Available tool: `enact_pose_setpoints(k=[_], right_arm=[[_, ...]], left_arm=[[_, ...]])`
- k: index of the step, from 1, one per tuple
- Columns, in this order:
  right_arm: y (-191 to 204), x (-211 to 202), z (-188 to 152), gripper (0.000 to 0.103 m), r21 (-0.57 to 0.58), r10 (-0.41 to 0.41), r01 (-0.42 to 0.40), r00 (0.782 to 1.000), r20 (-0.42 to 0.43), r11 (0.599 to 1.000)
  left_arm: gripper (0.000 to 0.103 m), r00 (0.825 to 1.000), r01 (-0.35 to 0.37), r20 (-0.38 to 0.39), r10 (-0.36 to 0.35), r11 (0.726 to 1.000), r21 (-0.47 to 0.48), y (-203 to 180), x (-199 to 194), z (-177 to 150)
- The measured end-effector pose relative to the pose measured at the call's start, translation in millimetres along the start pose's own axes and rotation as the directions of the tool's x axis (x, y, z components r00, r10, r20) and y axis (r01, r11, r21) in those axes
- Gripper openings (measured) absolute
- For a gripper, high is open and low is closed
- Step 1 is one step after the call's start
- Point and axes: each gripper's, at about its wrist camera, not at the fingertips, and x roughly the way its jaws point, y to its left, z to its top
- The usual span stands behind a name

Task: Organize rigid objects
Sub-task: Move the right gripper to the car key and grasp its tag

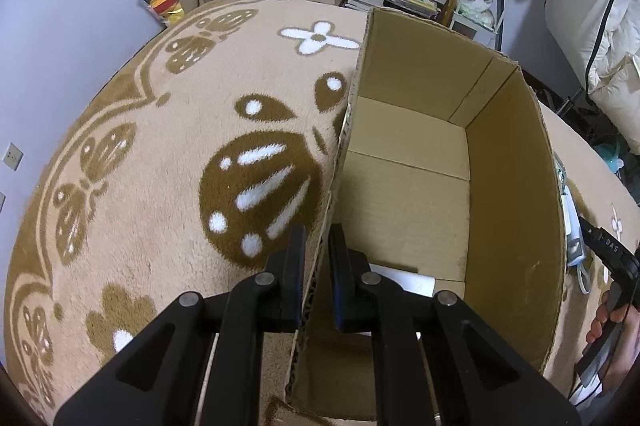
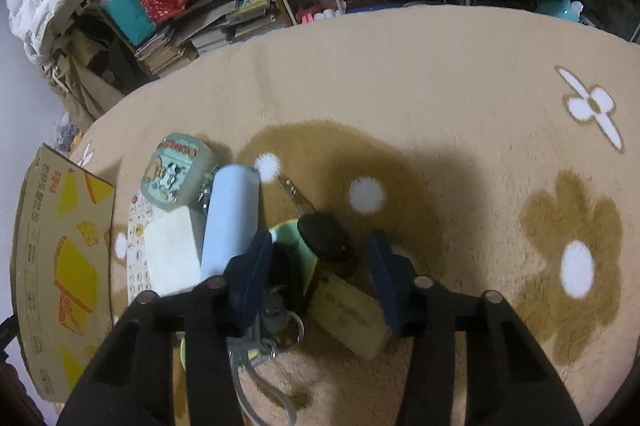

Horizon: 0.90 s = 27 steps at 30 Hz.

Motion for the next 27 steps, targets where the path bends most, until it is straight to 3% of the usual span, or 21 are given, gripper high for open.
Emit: enact_pose_setpoints(k=[6, 13, 15, 18, 27], right_arm=[[6.1, 0.3, -0.9, 0.024, -0.026, -0.022, 0.023, 1.0, 0.019, 0.999], [-0.3, -10.8, 3.2, 0.016, 0.004, -0.066, 0.066, 0.996, 0.058, 0.998], [-1.3, -16.4, 4.4, 0.009, 0.018, -0.061, 0.059, 0.995, 0.077, 0.998], [-3.6, -20.8, 6.0, 0.009, 0.045, -0.017, 0.014, 0.997, 0.079, 0.999], [0.7, -32.8, 6.5, 0.009, 0.047, -0.032, 0.026, 0.993, 0.111, 0.999]], left_arm=[[0.01, 1.0, 0.007, -0.004, -0.007, 1.0, -0.005, 1.0, 0.3, 0.4], [0.01, 1.0, 0.007, -0.004, -0.007, 1.0, -0.006, 2.0, 0.5, 1.0], [0.01, 1.0, 0.008, -0.004, -0.008, 1.0, -0.008, 2.5, 0.8, 1.0], [0.01, 1.0, 0.011, -0.006, -0.011, 1.0, -0.012, 2.8, 1.0, 0.3], [0.01, 1.0, 0.013, -0.008, -0.013, 1.0, -0.011, 1.3, 0.1, 0.0]])
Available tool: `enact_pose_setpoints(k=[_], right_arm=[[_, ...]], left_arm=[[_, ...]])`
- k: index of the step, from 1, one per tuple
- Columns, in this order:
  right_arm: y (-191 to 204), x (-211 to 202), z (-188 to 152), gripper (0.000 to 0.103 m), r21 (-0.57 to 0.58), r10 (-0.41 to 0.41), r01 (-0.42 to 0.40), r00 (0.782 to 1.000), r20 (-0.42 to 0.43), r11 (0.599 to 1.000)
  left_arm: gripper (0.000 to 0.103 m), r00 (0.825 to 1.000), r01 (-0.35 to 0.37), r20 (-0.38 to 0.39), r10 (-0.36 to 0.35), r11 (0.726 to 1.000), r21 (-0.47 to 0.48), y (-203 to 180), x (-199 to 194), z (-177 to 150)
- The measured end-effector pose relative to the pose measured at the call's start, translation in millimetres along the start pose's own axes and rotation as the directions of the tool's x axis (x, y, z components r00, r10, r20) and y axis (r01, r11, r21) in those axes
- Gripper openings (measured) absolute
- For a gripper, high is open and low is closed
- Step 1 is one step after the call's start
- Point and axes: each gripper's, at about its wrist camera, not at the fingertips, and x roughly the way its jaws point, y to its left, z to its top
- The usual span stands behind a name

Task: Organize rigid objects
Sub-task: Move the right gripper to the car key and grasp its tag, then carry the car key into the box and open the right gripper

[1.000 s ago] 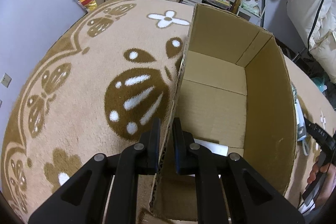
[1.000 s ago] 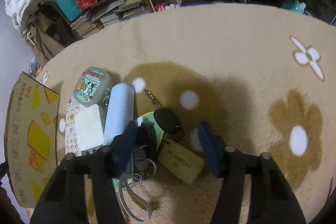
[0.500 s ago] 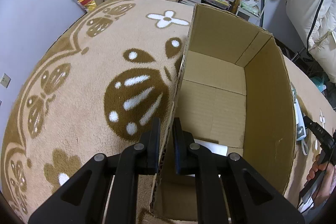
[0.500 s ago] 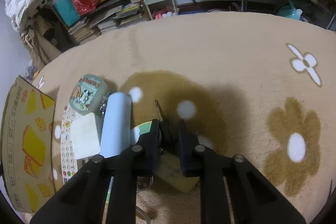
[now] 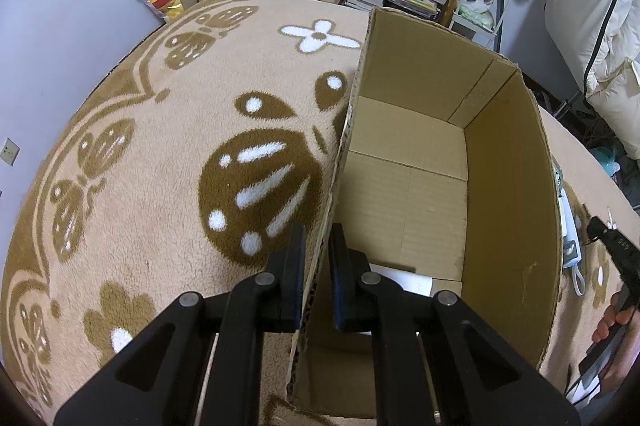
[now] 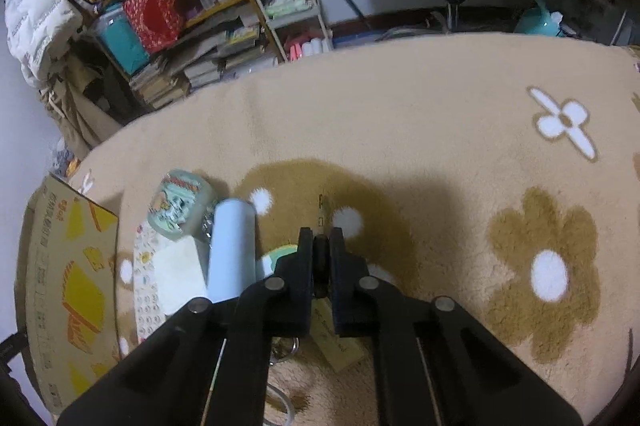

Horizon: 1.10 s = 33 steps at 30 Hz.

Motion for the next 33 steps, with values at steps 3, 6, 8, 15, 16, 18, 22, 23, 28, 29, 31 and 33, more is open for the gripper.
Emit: enact_pose_setpoints(k=[3, 6, 8, 15, 16, 18, 22, 23, 28, 29, 31, 33], right_arm=[[7.7, -15.7, 6.7, 0.009, -0.014, 0.027, -0.027, 0.999, 0.043, 1.0], [17.1, -29.7, 11.1, 0.009, -0.029, 0.057, -0.056, 0.996, 0.071, 0.998], [22.5, -38.2, 12.7, 0.009, -0.042, 0.069, -0.065, 0.994, 0.088, 0.997], [51.3, -72.6, 20.0, 0.009, -0.084, 0.163, -0.152, 0.976, 0.144, 0.985], [56.5, -76.6, 20.2, 0.009, -0.098, 0.177, -0.163, 0.972, 0.152, 0.982], [71.2, -85.9, 19.5, 0.009, -0.139, 0.211, -0.188, 0.961, 0.177, 0.972], [104.1, -100.9, 22.3, 0.009, -0.2, 0.274, -0.236, 0.943, 0.191, 0.951], [110.1, -103.2, 22.9, 0.009, -0.207, 0.284, -0.244, 0.939, 0.193, 0.947], [153.8, -113.6, 19.9, 0.009, -0.282, 0.355, -0.3, 0.92, 0.168, 0.911], [164.7, -115.0, 17.9, 0.009, -0.3, 0.371, -0.314, 0.915, 0.156, 0.901], [185.6, -116.3, 12.1, 0.009, -0.33, 0.395, -0.335, 0.909, 0.133, 0.883], [202.9, -116.8, 7.2, 0.009, -0.35, 0.418, -0.358, 0.902, 0.112, 0.866]], left_arm=[[0.01, 1.0, -0.01, 0.006, 0.01, 1.0, 0.018, -2.0, -0.8, -0.7], [0.01, 1.0, -0.012, 0.008, 0.012, 1.0, 0.023, -2.4, -1.8, -1.7], [0.01, 1.0, -0.006, 0.005, 0.006, 1.0, 0.014, -1.7, -1.9, -1.8], [0.01, 1.0, 0.002, -0.001, -0.002, 1.0, 0.006, -1.0, -3.0, -0.9], [0.01, 1.0, 0.003, -0.001, -0.003, 1.0, 0.004, -0.4, -2.8, -0.6], [0.01, 1.0, 0.008, -0.002, -0.008, 1.0, -0.006, -0.1, -3.4, -0.4], [0.01, 1.0, 0.008, -0.003, -0.008, 1.0, -0.005, -0.1, -3.8, 0.4], [0.01, 1.0, 0.008, -0.003, -0.008, 1.0, -0.003, -0.2, -3.9, 0.6], [0.01, 1.0, 0.005, -0.005, -0.005, 1.0, 0.0, -0.6, -4.2, 1.0], [0.01, 1.0, 0.003, -0.005, -0.003, 1.0, 0.002, -0.9, -4.4, 1.1], [0.01, 1.0, -0.007, -0.003, 0.007, 1.0, 0.013, -2.3, -4.7, 1.0], [0.01, 1.0, -0.014, -0.001, 0.014, 1.0, 0.023, -3.6, -5.3, 0.6]])
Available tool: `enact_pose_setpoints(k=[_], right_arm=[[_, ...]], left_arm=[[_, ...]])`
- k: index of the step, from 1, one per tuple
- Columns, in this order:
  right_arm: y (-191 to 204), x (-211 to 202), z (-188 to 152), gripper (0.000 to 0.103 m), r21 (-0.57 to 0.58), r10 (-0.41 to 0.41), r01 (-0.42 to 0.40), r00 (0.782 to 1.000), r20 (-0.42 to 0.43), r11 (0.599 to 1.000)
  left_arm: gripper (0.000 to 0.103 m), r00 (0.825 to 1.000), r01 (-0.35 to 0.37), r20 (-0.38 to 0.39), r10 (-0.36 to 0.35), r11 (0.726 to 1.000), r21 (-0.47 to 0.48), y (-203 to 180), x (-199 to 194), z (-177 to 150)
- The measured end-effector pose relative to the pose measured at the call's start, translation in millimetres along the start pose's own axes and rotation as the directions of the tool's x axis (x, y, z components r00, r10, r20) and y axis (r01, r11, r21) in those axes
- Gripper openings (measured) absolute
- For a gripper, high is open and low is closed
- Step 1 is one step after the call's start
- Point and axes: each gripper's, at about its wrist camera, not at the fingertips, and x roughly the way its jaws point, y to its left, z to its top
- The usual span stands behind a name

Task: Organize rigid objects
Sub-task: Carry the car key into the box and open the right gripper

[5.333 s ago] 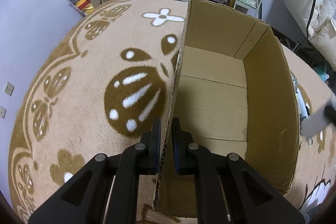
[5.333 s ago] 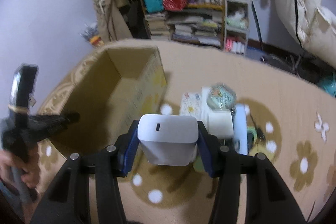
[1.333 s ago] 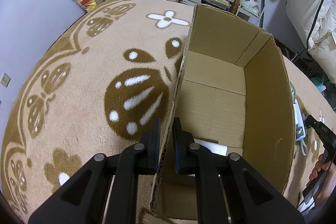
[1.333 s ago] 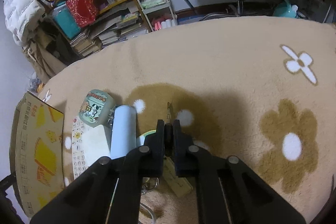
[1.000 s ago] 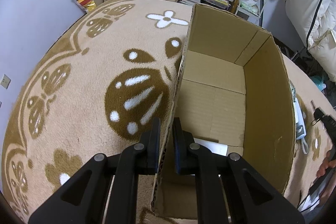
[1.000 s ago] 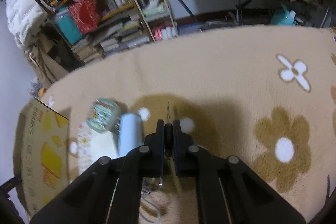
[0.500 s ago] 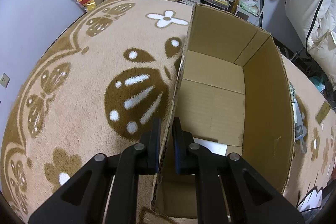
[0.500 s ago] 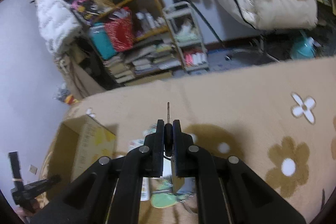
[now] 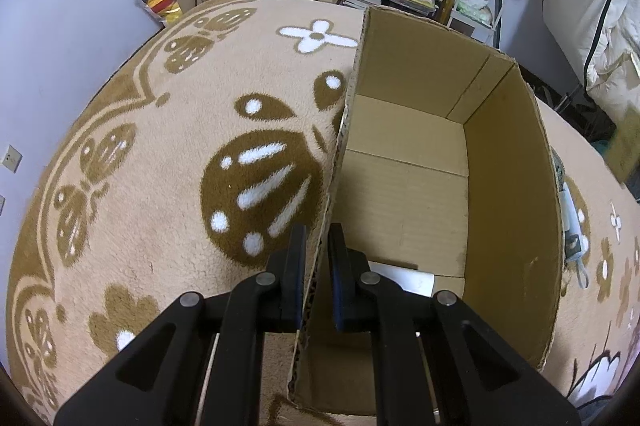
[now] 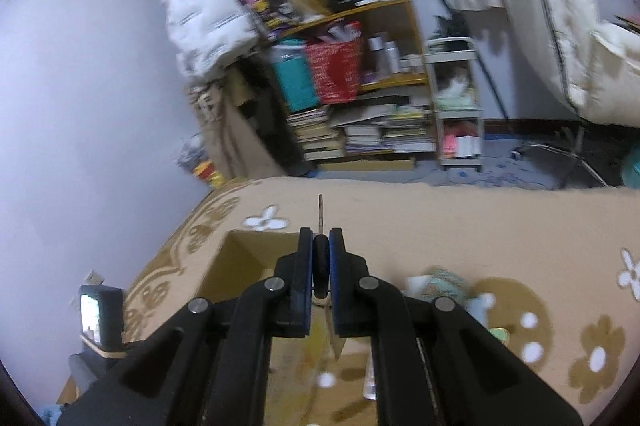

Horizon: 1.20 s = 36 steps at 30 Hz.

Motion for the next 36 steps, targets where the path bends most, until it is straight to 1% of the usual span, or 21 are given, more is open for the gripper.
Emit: enact_pose_setpoints(k=[5, 9, 15, 21, 24, 26, 30, 32, 35, 36], right_arm=[[44.4, 17.5, -2.4, 0.009, -0.065, 0.065, -0.067, 0.997, -0.037, 0.996], [63.3, 30.6, -9.2, 0.009, -0.091, 0.089, -0.095, 0.994, -0.07, 0.991], [59.3, 50.0, -28.3, 0.009, -0.055, 0.1, -0.109, 0.985, -0.142, 0.992], [45.9, 65.6, -51.1, 0.009, -0.029, 0.07, -0.077, 0.976, -0.208, 0.997], [40.9, 68.5, -58.9, 0.009, 0.01, 0.099, -0.1, 0.967, -0.236, 0.995], [40.0, 69.7, -62.0, 0.009, 0.008, 0.084, -0.085, 0.965, -0.248, 0.996], [43.1, 65.0, -60.8, 0.009, -0.021, 0.042, -0.048, 0.971, -0.237, 0.999], [44.4, 58.5, -56.0, 0.011, -0.045, 0.037, -0.048, 0.975, -0.221, 0.998], [40.8, 50.5, -48.1, 0.017, -0.046, 0.023, -0.032, 0.979, -0.201, 0.998], [37.9, 47.9, -45.7, 0.023, -0.038, 0.018, -0.026, 0.98, -0.199, 0.999]], left_arm=[[0.009, 1.0, 0.011, 0.001, -0.011, 1.0, -0.006, 3.0, 0.7, 0.0], [0.009, 1.0, 0.011, 0.0, -0.011, 1.0, -0.007, 3.9, 1.0, 0.6], [0.01, 1.0, 0.021, -0.007, -0.022, 1.0, -0.018, 7.5, 2.3, 1.5], [0.01, 1.0, 0.022, -0.01, -0.022, 1.0, -0.02, 10.3, 4.0, 1.7], [0.01, 1.0, 0.018, -0.009, -0.018, 1.0, -0.016, 10.8, 3.8, 2.0], [0.01, 1.0, 0.014, -0.008, -0.014, 1.0, -0.013, 9.4, 3.8, 2.0], [0.01, 1.0, 0.015, -0.009, -0.015, 1.0, -0.015, 9.3, 4.1, 1.9], [0.01, 1.0, 0.015, -0.009, -0.015, 1.0, -0.015, 8.8, 4.4, 1.8], [0.011, 1.0, 0.011, -0.008, -0.011, 1.0, -0.013, 9.0, 4.8, 1.9], [0.011, 1.0, 0.012, -0.008, -0.012, 1.0, -0.013, 9.3, 5.0, 2.1]])
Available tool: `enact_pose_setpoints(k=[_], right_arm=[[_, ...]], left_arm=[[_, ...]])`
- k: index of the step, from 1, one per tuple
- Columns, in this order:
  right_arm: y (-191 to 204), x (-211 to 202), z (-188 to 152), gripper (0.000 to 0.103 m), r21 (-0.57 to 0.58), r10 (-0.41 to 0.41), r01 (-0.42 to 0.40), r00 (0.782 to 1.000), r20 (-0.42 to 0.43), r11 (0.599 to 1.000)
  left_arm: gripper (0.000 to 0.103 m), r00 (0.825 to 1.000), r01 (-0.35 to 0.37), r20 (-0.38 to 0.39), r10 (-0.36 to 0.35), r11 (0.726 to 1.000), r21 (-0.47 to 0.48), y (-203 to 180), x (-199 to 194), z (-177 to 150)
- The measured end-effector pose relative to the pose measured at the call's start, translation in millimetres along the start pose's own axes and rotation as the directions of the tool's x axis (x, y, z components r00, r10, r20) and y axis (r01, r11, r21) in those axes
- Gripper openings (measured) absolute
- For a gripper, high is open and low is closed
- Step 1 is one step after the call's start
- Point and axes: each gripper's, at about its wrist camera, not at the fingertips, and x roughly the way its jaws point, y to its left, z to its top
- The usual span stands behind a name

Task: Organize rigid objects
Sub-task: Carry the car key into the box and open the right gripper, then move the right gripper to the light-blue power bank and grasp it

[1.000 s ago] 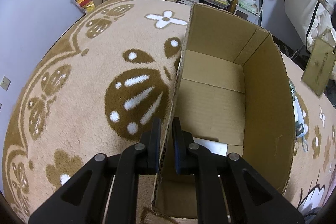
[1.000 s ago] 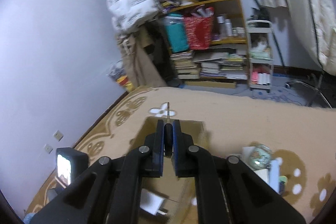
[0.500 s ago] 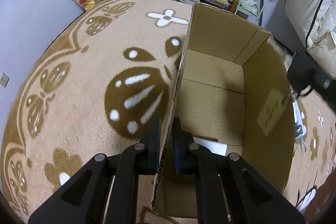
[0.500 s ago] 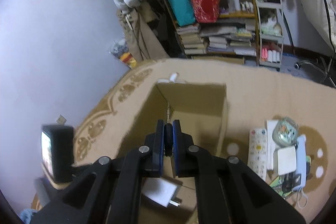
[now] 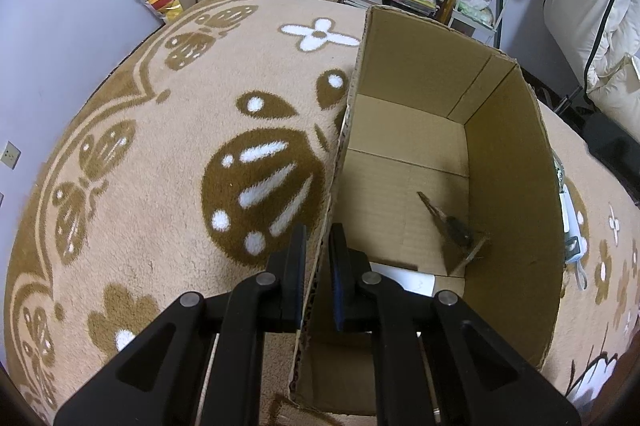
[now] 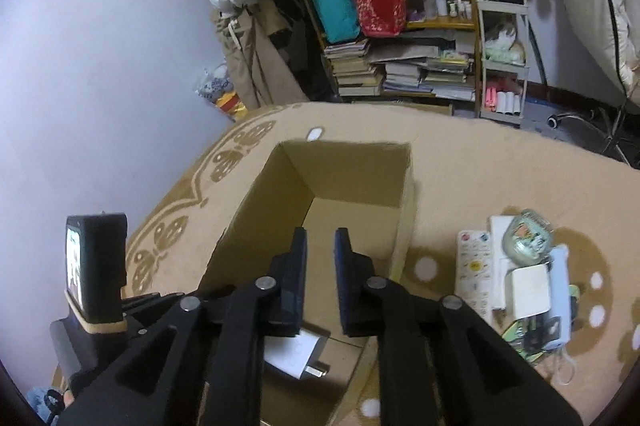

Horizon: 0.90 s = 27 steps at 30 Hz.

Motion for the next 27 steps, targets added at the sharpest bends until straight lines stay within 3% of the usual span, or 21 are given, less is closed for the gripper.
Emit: enact_pose_setpoints(k=[1, 3, 12, 17, 21, 27], right_arm=[[-3.8, -2.9, 2.1, 0.027, 0.012, -0.004, 0.004, 1.0, 0.002, 1.0], [-11.9, -10.9, 6.0, 0.049, 0.027, -0.016, 0.015, 1.0, 0.018, 1.0], [-57.3, -39.0, 13.7, 0.103, 0.075, -0.128, 0.122, 0.989, 0.071, 0.99], [-90.9, -41.8, 10.1, 0.103, 0.101, -0.206, 0.2, 0.977, 0.051, 0.975], [-113.7, -40.8, 1.6, 0.103, 0.097, -0.294, 0.289, 0.955, 0.036, 0.952], [-157.7, -32.5, -20.2, 0.103, 0.208, -0.308, 0.304, 0.951, -0.015, 0.93]], left_arm=[[0.011, 1.0, 0.0, 0.0, 0.0, 1.0, -0.001, -0.5, 0.3, -0.1], [0.011, 1.0, -0.001, 0.0, 0.001, 1.0, 0.001, -0.5, 0.3, 0.0], [0.011, 1.0, -0.005, 0.001, 0.005, 1.0, 0.003, 0.2, 1.3, -0.3], [0.011, 1.0, -0.005, 0.001, 0.005, 1.0, 0.002, 0.8, 1.6, -0.3], [0.012, 1.0, -0.009, 0.003, 0.009, 1.0, 0.006, 0.0, 1.3, -0.6], [0.012, 1.0, -0.018, 0.001, 0.018, 1.0, 0.013, -1.4, 1.2, -0.9]])
